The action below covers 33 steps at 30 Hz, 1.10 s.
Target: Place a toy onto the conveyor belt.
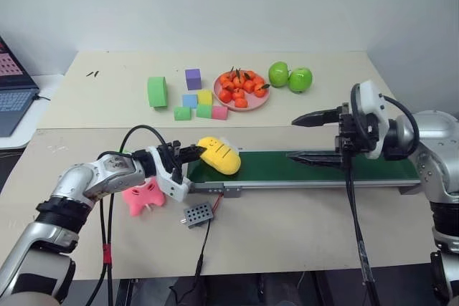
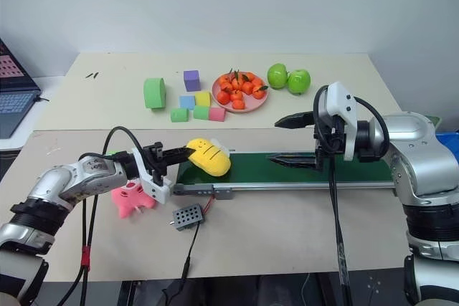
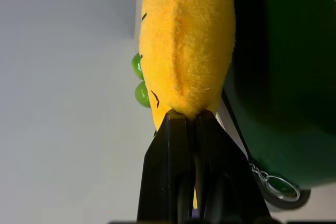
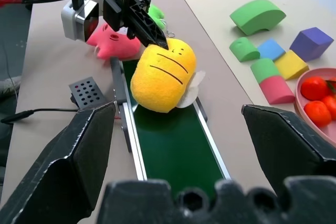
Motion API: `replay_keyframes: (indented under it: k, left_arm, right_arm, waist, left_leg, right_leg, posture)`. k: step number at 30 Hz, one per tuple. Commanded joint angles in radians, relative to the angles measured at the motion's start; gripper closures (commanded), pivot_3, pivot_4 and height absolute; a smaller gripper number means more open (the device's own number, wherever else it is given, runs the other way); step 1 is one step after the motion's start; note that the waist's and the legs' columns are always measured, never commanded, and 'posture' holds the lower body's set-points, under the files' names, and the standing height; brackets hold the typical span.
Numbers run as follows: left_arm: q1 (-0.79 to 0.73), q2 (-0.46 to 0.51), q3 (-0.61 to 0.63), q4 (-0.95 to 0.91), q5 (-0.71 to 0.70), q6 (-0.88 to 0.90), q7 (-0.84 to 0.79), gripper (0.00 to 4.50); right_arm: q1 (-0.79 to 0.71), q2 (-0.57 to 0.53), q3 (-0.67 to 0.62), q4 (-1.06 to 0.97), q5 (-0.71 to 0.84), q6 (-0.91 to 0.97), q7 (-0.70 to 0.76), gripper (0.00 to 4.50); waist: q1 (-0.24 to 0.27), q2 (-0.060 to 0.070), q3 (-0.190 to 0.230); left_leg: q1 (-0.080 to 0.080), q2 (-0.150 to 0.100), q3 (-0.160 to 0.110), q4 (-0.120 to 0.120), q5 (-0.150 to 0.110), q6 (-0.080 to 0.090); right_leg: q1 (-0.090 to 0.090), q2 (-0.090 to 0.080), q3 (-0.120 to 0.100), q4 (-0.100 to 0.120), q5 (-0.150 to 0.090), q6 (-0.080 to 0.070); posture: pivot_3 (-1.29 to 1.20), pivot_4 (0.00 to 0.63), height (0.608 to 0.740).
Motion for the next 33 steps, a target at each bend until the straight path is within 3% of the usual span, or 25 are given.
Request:
replay_keyframes:
  k: [1,3,6,9,14,16,19,22,25,29,33]
  left_arm:
    - [-0.035,-0.003,-0.009,0.022,0.008,0.004,0.016,4.49]
    - [-0.041,-0.005,-0.017,0.031,-0.005,-0.002,0.007,4.49]
    - [-0.041,-0.013,-0.020,0.044,-0.059,0.003,-0.038,3.67]
    - [-0.043,-0.006,-0.028,0.037,-0.091,-0.020,-0.070,2.55]
    - [-0.029,0.031,-0.065,-0.011,-0.416,-0.074,-0.277,0.53]
    - [-0.029,0.050,-0.065,-0.062,-0.596,-0.021,-0.382,0.01]
    - [-0.031,0.053,-0.023,-0.171,-0.913,0.245,-0.575,0.01]
    - [-0.018,0.071,0.016,-0.301,-1.189,0.660,-0.740,0.01]
    - [-0.043,0.124,0.073,-0.413,-1.509,1.191,-0.818,0.01]
    - [-0.050,0.215,0.148,-0.559,-1.674,1.484,-0.911,0.01]
    - [-0.079,0.204,0.213,-0.585,-1.685,1.576,-0.907,0.01]
  right_arm:
    - [0.012,-0.025,-0.052,-0.049,0.028,0.012,-0.013,0.00]
    - [0.016,-0.028,-0.056,-0.054,0.030,0.016,-0.019,0.00]
    - [0.018,-0.028,-0.059,-0.056,0.031,0.018,-0.024,0.00]
    - [0.017,-0.028,-0.057,-0.052,0.029,0.015,-0.023,0.00]
    - [-0.002,-0.019,-0.035,-0.027,0.017,0.000,-0.016,0.00]
    - [-0.013,-0.014,-0.027,-0.016,0.013,-0.007,-0.010,0.00]
    - [-0.027,-0.013,-0.017,0.002,0.008,-0.017,0.004,0.00]
    - [-0.041,-0.016,-0.015,0.020,0.004,-0.022,0.013,0.00]
    - [-0.050,-0.027,-0.020,0.038,-0.004,-0.027,0.018,0.00]
    - [-0.033,-0.066,-0.036,0.047,-0.025,-0.029,0.016,0.00]
    - [-0.016,-0.086,-0.066,0.046,-0.021,-0.025,-0.007,0.00]
  waist:
    - [-0.003,0.000,0.000]
    - [-0.004,0.000,0.000]
    - [-0.003,0.000,0.000]
    - [-0.002,0.000,0.000]
    - [-0.002,0.000,0.000]
    - [-0.003,0.000,0.000]
    - [-0.003,0.000,0.000]
    - [-0.006,0.000,0.000]
    - [-0.010,0.000,0.000]
    - [-0.022,0.000,0.000]
    - [-0.024,0.000,0.000]
  left_leg:
    - [0.000,0.000,0.000,0.000,0.000,0.000]
    - [0.000,0.000,0.000,0.000,0.000,0.000]
    - [0.000,0.000,0.000,0.001,0.000,0.000]
    - [0.000,0.000,0.000,0.002,0.000,0.000]
    - [0.000,0.000,0.000,0.004,-0.001,0.001]
    - [0.000,0.000,0.000,0.005,-0.001,0.001]
    - [0.000,0.000,-0.001,0.007,-0.001,0.002]
    - [0.000,0.000,-0.001,0.011,-0.003,0.005]
    - [0.000,0.000,-0.001,0.013,-0.005,0.009]
    - [0.000,0.000,-0.005,0.017,-0.007,0.012]
    - [0.001,0.000,-0.005,0.017,-0.007,0.012]
  right_leg:
    - [0.000,0.000,0.000,0.000,0.000,0.000]
    - [0.000,0.000,0.000,0.000,0.000,0.000]
    - [0.000,0.000,0.000,0.001,0.000,0.000]
    - [0.000,0.000,0.000,0.001,0.000,0.000]
    - [0.000,0.000,0.000,0.002,0.000,0.000]
    - [0.000,0.000,0.000,0.003,0.000,0.000]
    - [0.000,0.000,0.001,0.005,0.000,0.000]
    - [0.000,0.000,0.001,0.010,0.000,0.000]
    - [0.000,0.000,0.002,0.012,0.000,0.000]
    - [0.000,0.000,0.003,0.015,0.000,0.001]
    - [0.001,0.000,0.003,0.016,0.000,0.000]
  posture:
    - [0.00,0.150,0.738]
    - [0.00,0.150,0.738]
    - [0.00,0.150,0.738]
    - [0.00,0.150,0.738]
    - [0.00,0.150,0.738]
    - [0.00,0.150,0.738]
    - [0.00,0.150,0.738]
    - [0.00,0.150,0.738]
    - [0.00,0.150,0.738]
    - [0.00,0.150,0.738]
    - [0.00,0.150,0.738]
